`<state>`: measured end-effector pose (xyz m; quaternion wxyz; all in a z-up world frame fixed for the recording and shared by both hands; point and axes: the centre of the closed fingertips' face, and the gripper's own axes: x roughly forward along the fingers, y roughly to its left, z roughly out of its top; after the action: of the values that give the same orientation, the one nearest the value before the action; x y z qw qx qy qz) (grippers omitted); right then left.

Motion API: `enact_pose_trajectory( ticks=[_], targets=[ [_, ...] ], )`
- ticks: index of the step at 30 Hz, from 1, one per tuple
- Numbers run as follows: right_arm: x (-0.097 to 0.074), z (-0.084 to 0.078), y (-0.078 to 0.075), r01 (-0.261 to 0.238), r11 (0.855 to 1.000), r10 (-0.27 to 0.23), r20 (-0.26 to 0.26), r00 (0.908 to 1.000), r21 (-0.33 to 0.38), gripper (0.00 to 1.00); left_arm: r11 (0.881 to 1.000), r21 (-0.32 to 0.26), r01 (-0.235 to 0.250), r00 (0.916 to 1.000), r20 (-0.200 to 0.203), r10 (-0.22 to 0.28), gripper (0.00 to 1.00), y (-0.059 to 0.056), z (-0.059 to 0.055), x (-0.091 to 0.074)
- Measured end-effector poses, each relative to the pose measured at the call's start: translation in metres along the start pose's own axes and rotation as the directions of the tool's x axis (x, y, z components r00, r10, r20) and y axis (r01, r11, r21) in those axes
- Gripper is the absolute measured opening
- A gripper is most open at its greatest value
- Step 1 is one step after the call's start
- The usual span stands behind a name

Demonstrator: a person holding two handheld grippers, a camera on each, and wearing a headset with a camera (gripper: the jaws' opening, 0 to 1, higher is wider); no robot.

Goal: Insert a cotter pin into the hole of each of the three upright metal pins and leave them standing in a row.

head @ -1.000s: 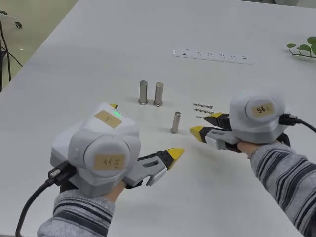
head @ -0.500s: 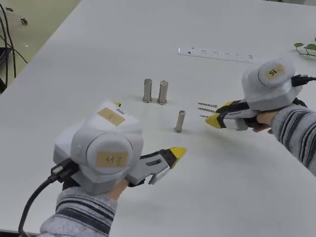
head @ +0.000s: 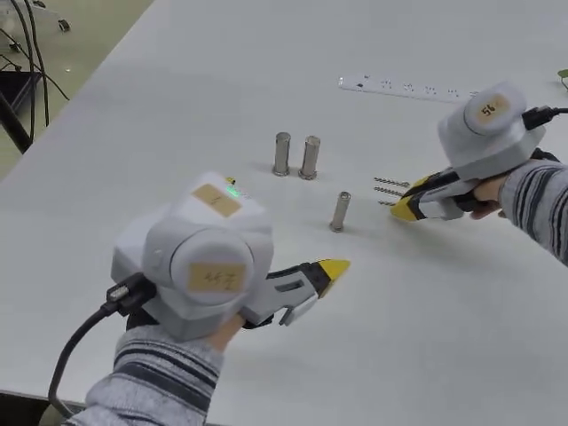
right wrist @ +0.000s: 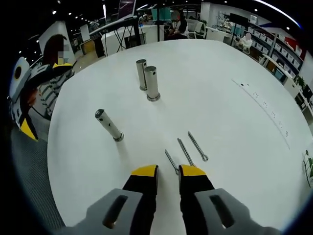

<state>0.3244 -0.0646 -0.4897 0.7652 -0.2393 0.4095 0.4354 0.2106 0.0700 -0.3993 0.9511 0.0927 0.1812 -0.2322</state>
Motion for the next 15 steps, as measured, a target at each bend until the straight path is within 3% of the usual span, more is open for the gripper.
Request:
enact_pose_trajectory(
  ticks=[8, 15],
  targets=[
    [0.009, 0.001, -0.008, -0.036, 0.999, 0.036, -0.034, 0.9988, -0.003, 0.07, 1.0, -0.012, 0.006, 0.9999, -0.01, -0.007, 0.86, -0.002, -0.002, 0.001],
    [0.008, -0.002, -0.008, -0.052, 0.996, 0.046, -0.091, 0.9948, -0.068, 0.01, 1.0, -0.019, 0.005, 0.9998, -0.019, -0.006, 0.86, -0.001, -0.004, 0.001]
  ],
)
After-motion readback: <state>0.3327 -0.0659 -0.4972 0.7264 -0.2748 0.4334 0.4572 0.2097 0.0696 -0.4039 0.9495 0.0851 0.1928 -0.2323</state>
